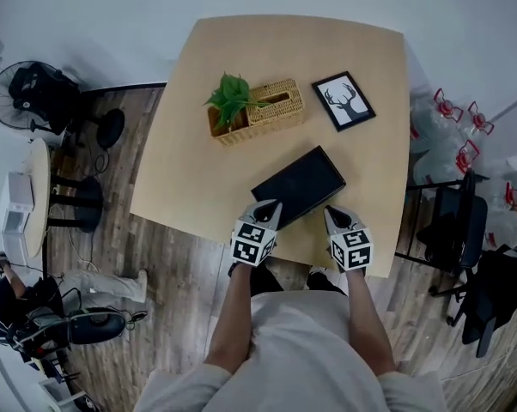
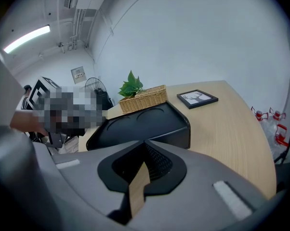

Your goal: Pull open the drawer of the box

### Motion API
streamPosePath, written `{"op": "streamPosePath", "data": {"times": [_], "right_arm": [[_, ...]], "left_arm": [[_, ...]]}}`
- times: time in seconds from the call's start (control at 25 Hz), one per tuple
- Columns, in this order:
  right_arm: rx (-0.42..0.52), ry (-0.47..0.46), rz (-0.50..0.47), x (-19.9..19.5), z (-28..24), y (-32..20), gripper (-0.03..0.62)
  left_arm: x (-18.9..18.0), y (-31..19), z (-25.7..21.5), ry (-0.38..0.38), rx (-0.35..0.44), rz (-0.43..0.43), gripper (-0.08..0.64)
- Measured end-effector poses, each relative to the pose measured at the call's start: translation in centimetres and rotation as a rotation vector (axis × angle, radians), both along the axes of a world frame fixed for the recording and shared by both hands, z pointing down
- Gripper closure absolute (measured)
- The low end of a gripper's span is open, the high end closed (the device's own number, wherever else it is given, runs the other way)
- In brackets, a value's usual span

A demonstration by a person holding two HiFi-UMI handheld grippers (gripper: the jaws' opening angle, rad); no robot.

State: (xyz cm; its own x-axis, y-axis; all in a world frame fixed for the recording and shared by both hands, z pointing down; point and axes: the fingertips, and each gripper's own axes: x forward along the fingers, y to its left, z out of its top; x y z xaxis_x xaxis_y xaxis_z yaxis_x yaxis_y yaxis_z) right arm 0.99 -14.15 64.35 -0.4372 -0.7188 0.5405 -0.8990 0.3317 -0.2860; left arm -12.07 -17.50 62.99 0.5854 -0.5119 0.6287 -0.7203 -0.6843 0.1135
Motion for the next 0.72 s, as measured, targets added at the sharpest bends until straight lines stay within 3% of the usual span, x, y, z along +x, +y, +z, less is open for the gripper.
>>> {"op": "streamPosePath", "data": {"times": [0.28,0.72], "right_arm": [[-0.022,0.002,0.073,-0.1,0.7,0.0,0.594],[-0.024,-0.01,0.17,0.6,1.7,0.4,0.594]], "left_arm": [[1.1,-0.8,1.8,-0.047,-0.05,0.184,0.508],[2.3,0.4,2.6,-0.151,-0.099,0.373,0.506]]}}
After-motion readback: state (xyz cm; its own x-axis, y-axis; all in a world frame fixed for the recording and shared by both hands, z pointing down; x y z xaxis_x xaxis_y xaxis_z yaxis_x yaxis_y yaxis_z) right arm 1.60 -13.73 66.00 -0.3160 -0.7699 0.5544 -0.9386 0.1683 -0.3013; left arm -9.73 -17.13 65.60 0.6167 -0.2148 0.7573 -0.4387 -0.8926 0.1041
